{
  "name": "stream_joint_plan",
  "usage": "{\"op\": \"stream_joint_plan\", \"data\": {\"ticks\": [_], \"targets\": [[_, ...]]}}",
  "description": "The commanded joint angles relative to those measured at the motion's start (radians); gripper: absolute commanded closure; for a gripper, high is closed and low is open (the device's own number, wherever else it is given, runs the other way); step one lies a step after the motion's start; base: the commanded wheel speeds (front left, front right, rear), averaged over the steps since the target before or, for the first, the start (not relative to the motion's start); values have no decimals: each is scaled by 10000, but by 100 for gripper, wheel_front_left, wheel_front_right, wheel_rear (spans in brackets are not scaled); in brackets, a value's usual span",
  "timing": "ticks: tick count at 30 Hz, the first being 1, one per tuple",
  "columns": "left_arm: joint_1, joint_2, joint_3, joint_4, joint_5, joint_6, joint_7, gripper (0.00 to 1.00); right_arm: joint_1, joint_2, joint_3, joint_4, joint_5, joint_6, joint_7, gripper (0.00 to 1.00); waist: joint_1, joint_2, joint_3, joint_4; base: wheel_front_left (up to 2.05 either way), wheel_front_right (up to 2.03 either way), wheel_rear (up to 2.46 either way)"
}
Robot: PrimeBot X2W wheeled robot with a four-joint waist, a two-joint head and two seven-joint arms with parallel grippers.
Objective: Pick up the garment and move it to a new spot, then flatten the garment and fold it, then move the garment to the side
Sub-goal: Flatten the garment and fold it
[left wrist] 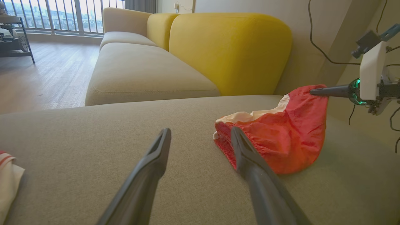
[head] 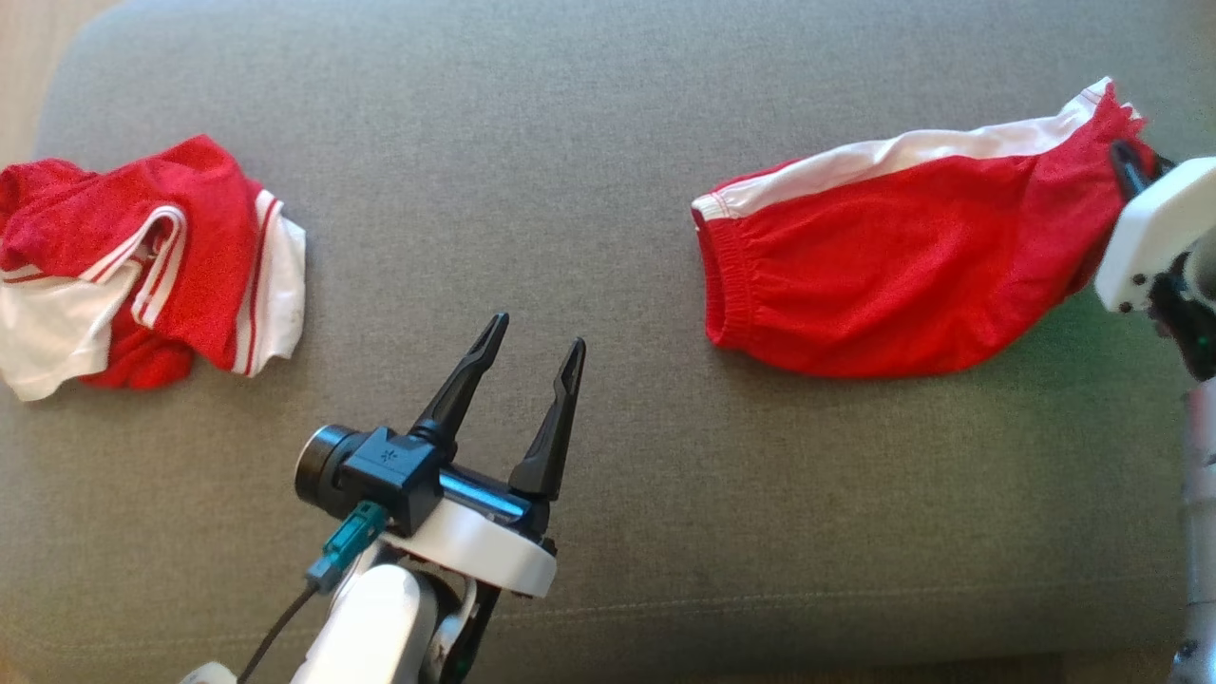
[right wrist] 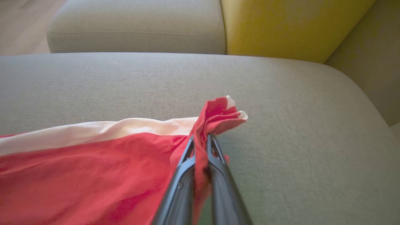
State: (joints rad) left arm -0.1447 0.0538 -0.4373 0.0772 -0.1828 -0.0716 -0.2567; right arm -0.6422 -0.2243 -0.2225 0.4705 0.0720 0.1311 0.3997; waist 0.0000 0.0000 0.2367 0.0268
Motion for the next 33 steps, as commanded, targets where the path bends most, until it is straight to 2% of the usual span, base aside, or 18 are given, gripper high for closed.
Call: {"op": "stream_joint_plan", "data": {"ticks": [1,6,20,31,32,33], "targets": [[-53,-21,268,-287,79,-36,-51,0,-69,13,234,-501,87,-4,68,100,0,0,-81,61,0,0,0],[65,-23,240,-237,57,-4,-51,0,149,184,1006,-1396,339,-4,368,100,0,0,-332,229,0,0,0],[367,-30,106,-31,-27,97,-51,0,1188,476,3950,-3247,1027,-4,943,100,0,0,-613,752,0,0,0],[316,-33,102,-104,-44,124,-51,0,1980,1241,5074,-2710,1350,-4,769,100,0,0,-419,858,0,0,0],[307,-33,109,-106,-49,132,-51,0,2031,1304,5127,-2640,1394,-4,728,96,0,0,-412,854,0,0,0],[298,-33,118,-108,-52,141,-51,0,2073,1362,5140,-2581,1433,-4,659,53,0,0,-409,849,0,0,0]]}}
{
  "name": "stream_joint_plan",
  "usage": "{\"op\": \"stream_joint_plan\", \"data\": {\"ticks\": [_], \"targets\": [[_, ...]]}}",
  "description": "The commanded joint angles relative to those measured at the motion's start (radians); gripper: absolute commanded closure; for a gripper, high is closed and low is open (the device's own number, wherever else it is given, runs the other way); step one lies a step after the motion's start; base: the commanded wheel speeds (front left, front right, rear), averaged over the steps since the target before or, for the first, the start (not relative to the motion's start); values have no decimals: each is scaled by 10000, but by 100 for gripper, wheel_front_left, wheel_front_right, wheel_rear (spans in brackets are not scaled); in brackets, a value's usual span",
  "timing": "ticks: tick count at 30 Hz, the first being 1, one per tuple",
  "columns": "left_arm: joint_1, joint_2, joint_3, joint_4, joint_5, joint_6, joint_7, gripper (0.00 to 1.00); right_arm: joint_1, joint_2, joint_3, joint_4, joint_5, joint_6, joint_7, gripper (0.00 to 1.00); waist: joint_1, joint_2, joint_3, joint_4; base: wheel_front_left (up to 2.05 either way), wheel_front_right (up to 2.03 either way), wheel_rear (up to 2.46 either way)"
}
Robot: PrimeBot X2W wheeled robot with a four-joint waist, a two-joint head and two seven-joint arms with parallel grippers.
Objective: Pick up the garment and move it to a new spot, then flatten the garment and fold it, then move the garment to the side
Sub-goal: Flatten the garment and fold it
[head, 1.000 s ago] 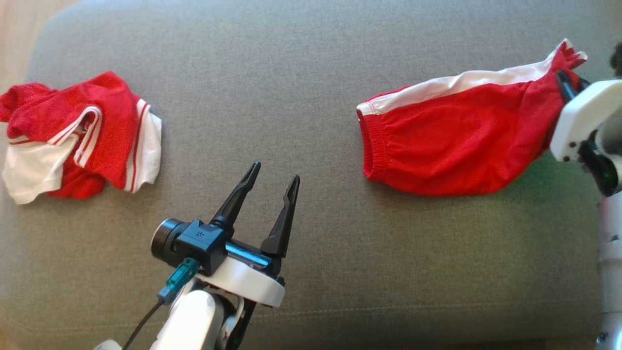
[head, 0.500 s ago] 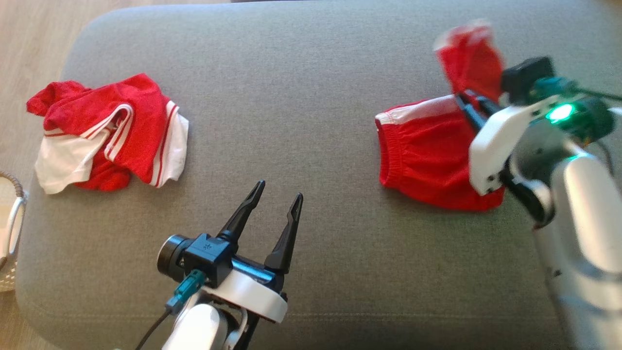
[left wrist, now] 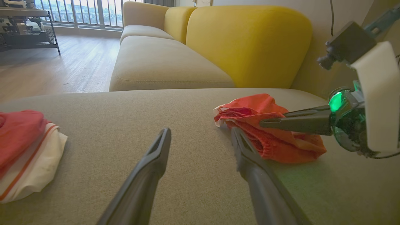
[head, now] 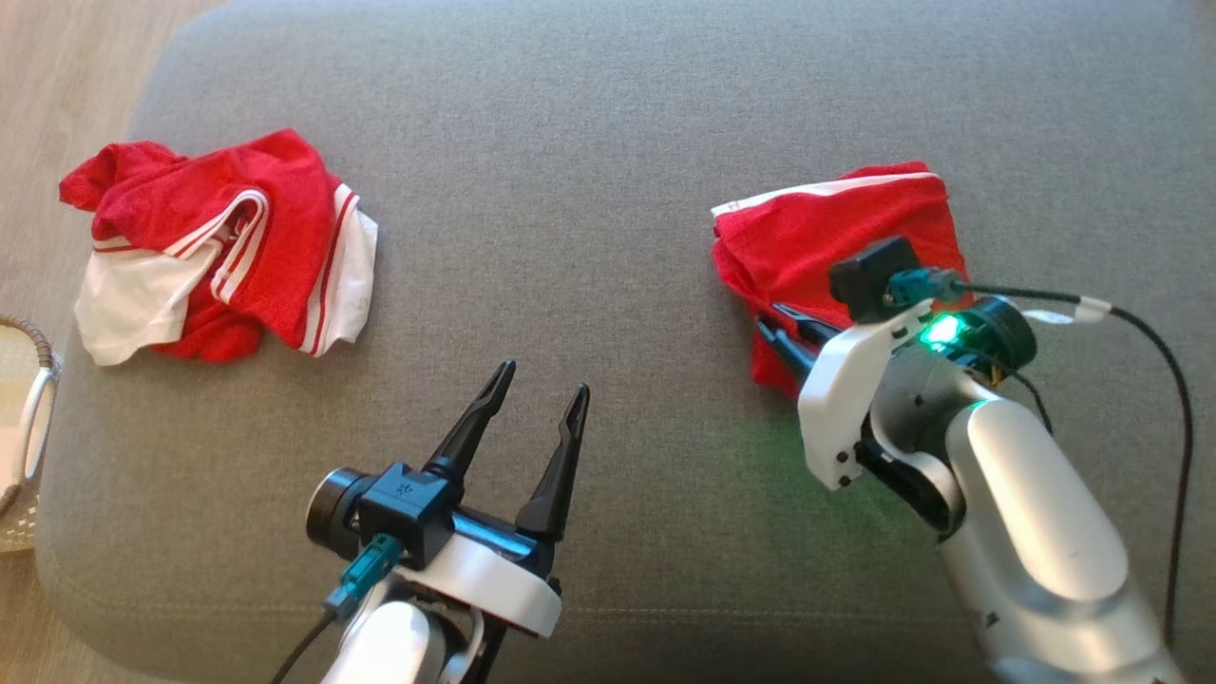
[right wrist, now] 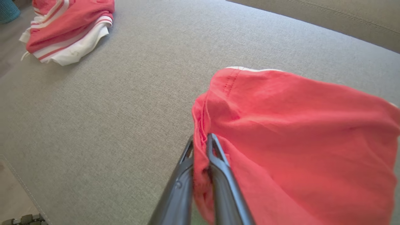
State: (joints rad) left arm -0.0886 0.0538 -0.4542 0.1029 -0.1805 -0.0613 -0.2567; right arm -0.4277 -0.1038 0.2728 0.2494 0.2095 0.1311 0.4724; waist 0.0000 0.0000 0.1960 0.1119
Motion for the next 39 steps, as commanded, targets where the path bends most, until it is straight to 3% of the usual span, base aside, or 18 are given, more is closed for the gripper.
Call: {"op": "stream_joint_plan", "data": {"ticks": [1,10,18,27,35,39], "targets": [[-272,-33,294,-367,-75,46,-51,0,-36,215,173,-337,80,-4,-180,0,0,0,-4,-8,0,0,0],[-144,-34,593,-742,-112,391,-51,0,756,405,347,-1315,784,-4,-1294,0,0,0,-251,-214,0,0,0],[533,-35,1446,-1426,-279,1339,-51,0,1833,229,-187,-2114,-100,-4,-3821,0,0,0,-704,-419,0,0,0],[1572,-35,2144,-2077,-28,1721,-51,0,3006,344,-1820,-1224,-1540,-4,-6774,0,0,0,-1510,-585,0,0,0],[2384,-35,2504,-2461,171,1826,-51,0,4119,518,-2542,-966,-2239,-4,-7326,0,0,0,-2088,-791,0,0,0],[2717,-35,2679,-2633,286,1869,-51,0,4516,531,-2659,-1321,-2060,-4,-7337,0,0,0,-2304,-915,0,0,0]]}}
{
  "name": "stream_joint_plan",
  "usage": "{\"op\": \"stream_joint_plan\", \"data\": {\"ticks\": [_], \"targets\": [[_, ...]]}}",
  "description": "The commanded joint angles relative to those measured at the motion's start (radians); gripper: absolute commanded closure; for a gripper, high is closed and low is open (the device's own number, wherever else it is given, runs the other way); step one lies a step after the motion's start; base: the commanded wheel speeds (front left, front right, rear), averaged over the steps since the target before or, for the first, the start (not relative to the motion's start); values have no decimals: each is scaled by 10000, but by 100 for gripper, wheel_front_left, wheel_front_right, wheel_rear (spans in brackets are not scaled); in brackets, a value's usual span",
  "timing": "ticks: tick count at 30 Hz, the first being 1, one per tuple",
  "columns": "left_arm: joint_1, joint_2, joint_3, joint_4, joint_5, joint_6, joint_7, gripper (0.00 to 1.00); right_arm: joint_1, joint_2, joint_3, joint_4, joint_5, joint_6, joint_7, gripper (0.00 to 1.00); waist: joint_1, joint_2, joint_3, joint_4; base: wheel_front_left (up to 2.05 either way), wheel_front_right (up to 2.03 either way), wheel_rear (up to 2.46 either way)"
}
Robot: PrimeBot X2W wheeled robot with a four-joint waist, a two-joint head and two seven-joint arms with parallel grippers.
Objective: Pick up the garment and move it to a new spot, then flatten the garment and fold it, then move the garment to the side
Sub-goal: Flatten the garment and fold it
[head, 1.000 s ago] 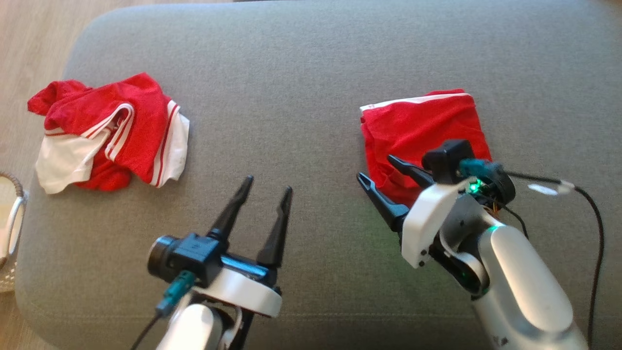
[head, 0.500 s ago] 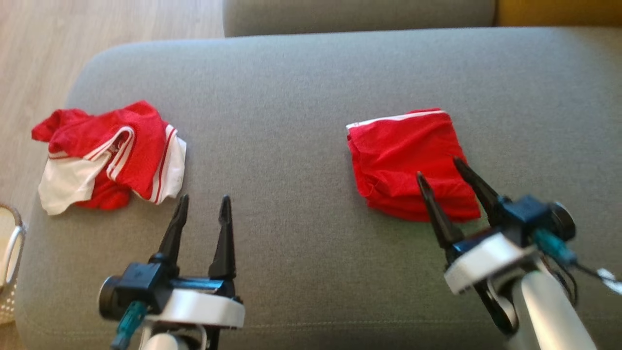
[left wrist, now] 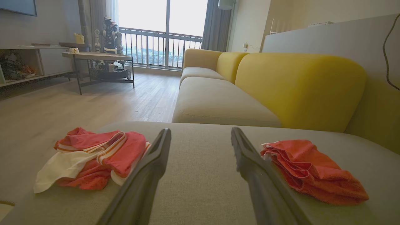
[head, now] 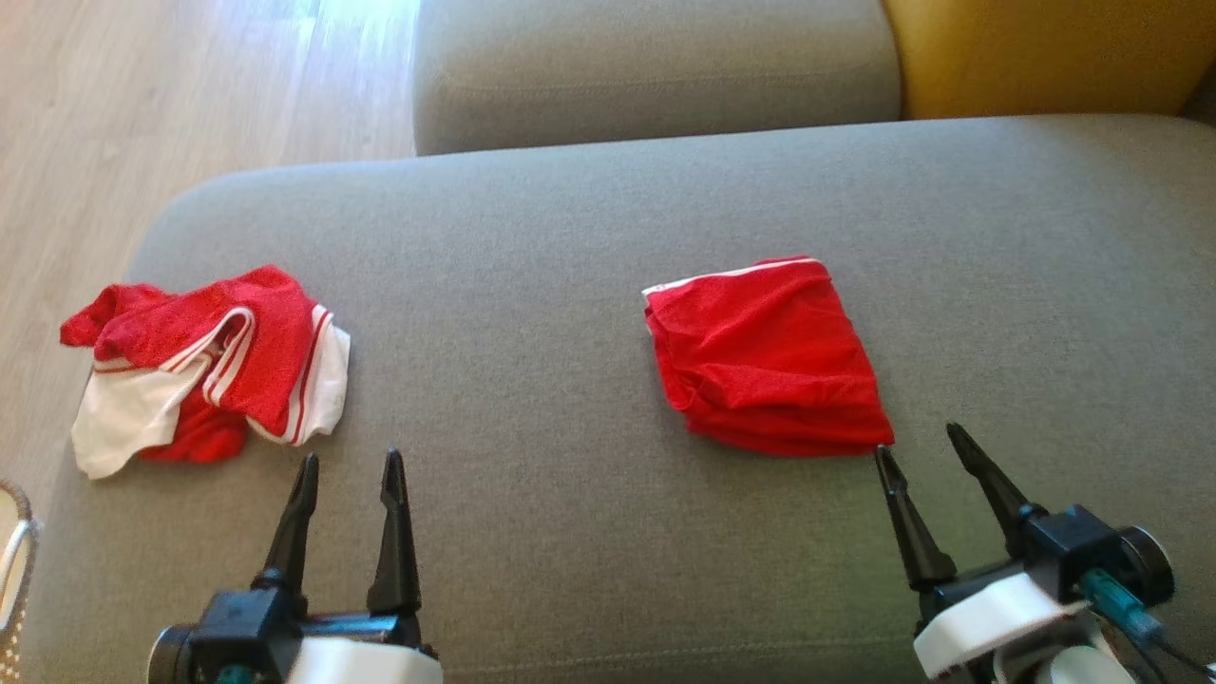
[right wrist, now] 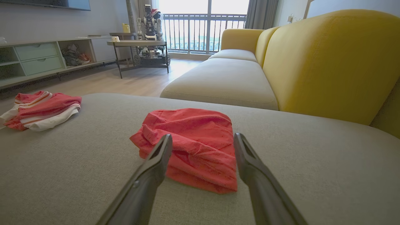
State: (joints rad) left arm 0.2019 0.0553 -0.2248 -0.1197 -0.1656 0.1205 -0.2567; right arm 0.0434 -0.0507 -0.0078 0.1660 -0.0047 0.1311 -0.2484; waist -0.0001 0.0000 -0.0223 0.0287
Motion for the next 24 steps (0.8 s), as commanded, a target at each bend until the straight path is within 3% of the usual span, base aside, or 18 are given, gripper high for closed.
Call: {"op": "stream_joint_plan", "data": {"ticks": [1,11,24], "targets": [[-55,-45,403,-413,373,0,-51,0,-29,1,117,-587,134,-4,-130,0,1,0,-212,-128,0,0,0],[159,-42,474,-302,880,-132,-51,0,179,3,35,-499,166,-4,-132,0,1,0,-389,-127,0,0,0],[159,-48,24,129,1028,-194,-51,0,52,4,-260,-286,303,-4,-133,0,1,0,-177,440,0,0,0]]}}
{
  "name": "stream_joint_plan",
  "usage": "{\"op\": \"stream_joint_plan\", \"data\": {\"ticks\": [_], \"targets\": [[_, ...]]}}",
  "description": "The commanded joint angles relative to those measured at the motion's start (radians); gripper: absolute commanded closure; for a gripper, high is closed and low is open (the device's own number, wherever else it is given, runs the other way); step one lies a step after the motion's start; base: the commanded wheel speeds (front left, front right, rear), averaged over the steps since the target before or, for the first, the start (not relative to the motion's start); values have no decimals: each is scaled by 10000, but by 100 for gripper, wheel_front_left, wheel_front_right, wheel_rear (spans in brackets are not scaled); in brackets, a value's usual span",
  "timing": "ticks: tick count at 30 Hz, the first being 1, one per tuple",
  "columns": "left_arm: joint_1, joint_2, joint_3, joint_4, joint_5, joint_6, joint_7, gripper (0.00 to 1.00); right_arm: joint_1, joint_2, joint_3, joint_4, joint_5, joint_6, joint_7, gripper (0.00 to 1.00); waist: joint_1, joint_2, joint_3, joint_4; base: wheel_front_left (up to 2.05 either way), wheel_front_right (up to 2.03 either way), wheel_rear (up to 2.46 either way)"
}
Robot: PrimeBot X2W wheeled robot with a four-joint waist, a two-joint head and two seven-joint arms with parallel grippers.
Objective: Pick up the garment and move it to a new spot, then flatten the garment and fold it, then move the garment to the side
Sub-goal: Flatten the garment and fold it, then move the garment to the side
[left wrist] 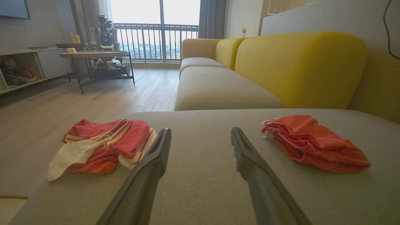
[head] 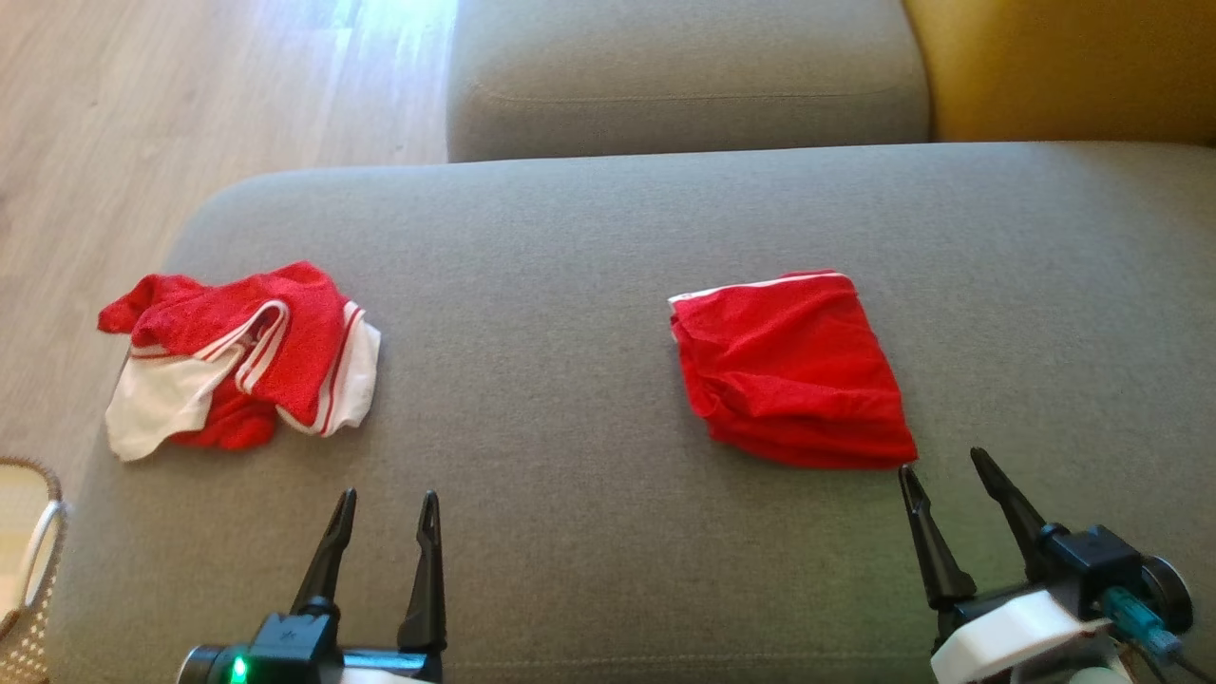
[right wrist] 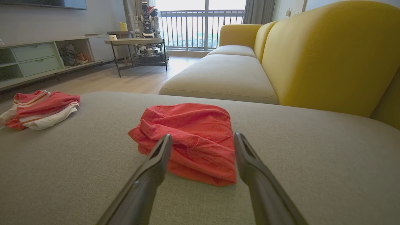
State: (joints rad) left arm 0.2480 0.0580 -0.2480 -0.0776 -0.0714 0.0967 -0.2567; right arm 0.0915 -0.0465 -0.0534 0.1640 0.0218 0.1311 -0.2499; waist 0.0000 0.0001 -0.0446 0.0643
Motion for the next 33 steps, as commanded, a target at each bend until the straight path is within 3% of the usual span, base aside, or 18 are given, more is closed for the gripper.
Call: {"op": "stream_joint_plan", "data": {"ticks": [1,9,15,22,30,31,32,33], "targets": [[-298,-75,225,-271,80,55,-51,0,-485,-38,172,-203,28,-4,-118,0,0,-1,69,148,0,0,0],[-428,-76,-108,-110,-65,130,-51,0,-1855,-38,-41,1534,967,-4,-36,0,0,-1,539,734,0,0,0],[-852,-77,-449,-18,-143,108,-51,0,-3896,-479,-810,3233,1802,-4,986,0,0,-1,1232,1207,0,0,0],[-1372,-77,-717,99,-321,183,-51,0,-5510,-1553,-1027,5025,1547,-4,2513,0,0,-1,1836,1570,0,0,0],[-1610,-77,-848,164,-385,299,-51,0,-6024,-1580,-620,6134,1688,-4,3358,0,0,-1,2066,1496,0,0,0],[-1650,-77,-857,175,-374,291,-51,0,-6060,-1575,-561,6250,1719,-4,3406,10,0,-1,2090,1463,0,0,0],[-1691,-77,-864,184,-362,280,-51,0,-6099,-1579,-486,6325,1732,-4,3390,29,0,-1,2117,1430,0,0,0],[-1729,-77,-865,189,-353,275,-51,0,-6133,-1596,-413,6408,1733,-4,3385,60,0,-1,2142,1391,0,0,0]]}}
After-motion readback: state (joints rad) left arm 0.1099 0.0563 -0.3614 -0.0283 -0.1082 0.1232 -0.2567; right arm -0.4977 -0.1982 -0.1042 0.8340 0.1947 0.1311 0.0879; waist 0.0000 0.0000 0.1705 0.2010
